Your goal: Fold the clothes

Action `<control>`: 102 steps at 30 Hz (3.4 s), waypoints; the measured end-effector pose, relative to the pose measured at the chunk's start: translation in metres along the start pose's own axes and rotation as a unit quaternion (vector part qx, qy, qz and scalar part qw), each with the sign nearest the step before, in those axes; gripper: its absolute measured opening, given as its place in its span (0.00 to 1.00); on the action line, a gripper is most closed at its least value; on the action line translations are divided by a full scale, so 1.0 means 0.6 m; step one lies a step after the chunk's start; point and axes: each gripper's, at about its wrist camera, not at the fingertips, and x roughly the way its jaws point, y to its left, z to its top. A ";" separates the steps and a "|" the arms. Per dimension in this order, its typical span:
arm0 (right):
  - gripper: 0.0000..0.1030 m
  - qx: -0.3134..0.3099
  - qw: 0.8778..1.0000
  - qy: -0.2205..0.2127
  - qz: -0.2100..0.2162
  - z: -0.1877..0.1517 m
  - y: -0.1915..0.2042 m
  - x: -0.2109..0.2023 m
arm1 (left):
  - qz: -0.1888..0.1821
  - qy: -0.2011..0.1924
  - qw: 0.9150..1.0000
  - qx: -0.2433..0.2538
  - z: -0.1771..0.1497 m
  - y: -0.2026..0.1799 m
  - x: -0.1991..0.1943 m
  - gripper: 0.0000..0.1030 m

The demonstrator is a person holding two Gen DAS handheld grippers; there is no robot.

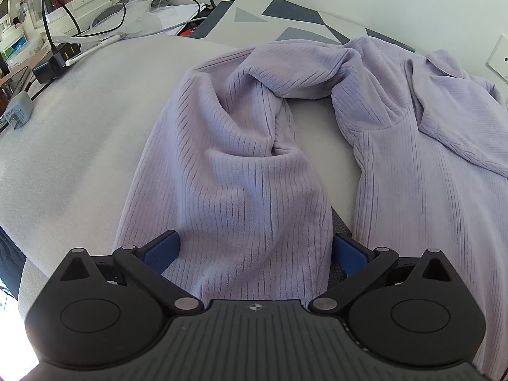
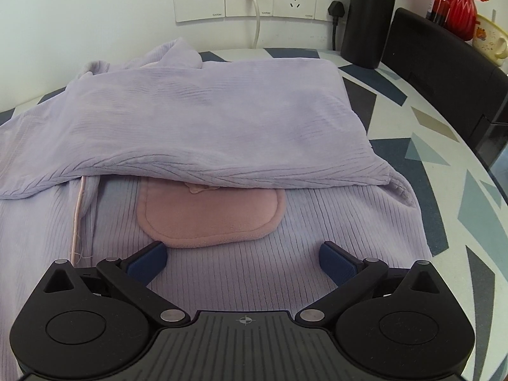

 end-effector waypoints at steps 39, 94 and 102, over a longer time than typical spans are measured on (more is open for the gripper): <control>0.99 -0.004 1.000 0.025 0.002 0.013 0.000 0.005 | -0.019 -0.049 0.998 -0.020 0.020 0.052 -0.036 0.25; 0.99 -0.034 0.998 -0.057 0.000 0.076 -0.083 -0.056 | -0.155 -0.209 0.953 0.153 0.156 -0.206 -0.065 0.99; 0.99 -0.133 0.988 -0.065 0.036 0.064 0.019 -0.049 | -0.106 -0.135 0.974 0.145 0.102 -0.157 0.001 0.99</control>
